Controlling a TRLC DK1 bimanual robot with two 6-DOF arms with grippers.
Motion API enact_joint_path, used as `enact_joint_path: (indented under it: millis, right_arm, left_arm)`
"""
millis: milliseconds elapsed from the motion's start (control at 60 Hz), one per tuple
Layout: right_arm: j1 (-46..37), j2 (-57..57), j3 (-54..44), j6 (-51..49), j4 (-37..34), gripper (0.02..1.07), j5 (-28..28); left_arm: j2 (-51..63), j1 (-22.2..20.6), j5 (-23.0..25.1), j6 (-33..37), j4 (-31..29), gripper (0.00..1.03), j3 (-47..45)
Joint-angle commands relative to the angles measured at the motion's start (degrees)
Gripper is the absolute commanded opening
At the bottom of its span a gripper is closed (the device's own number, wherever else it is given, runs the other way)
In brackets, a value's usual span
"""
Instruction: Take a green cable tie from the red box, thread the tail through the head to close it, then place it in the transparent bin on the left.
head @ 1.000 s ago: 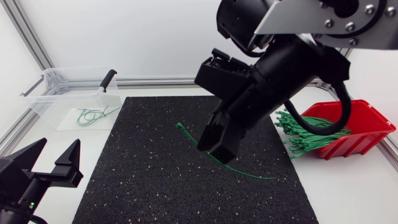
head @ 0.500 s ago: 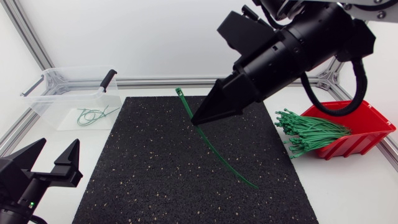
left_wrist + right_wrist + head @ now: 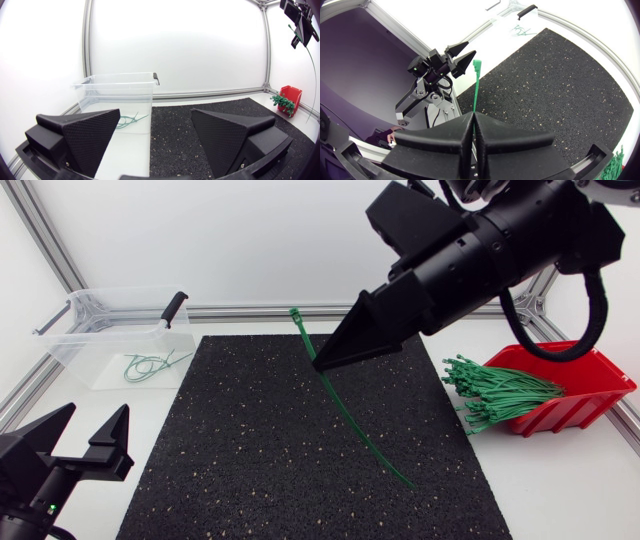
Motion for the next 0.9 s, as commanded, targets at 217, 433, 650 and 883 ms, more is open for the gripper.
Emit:
enact_joint_path:
  millis: [217,433,650,883]
  right_arm:
    - [3.86,-0.82,2.15,1.81,0.29,0.08,17.16]
    - [10.10,2.17,-0.93,0.23,3.46,0.08,41.51]
    - [17.05,5.86,-10.77,-5.05,13.39,0.08,66.91]
    - [19.33,12.28,-20.35,-10.05,26.93,0.08,79.65]
  left_arm:
    - [0.70,-0.04,0.10,-1.30,-1.57,0.99,-2.17]
    - [0.70,-0.04,0.10,-1.39,-1.57,0.99,-2.17]
    - [0.79,-0.04,0.10,-1.39,-1.57,0.99,-2.17]
    - [0.79,-0.04,0.10,-1.39,-1.57,0.99,-2.17]
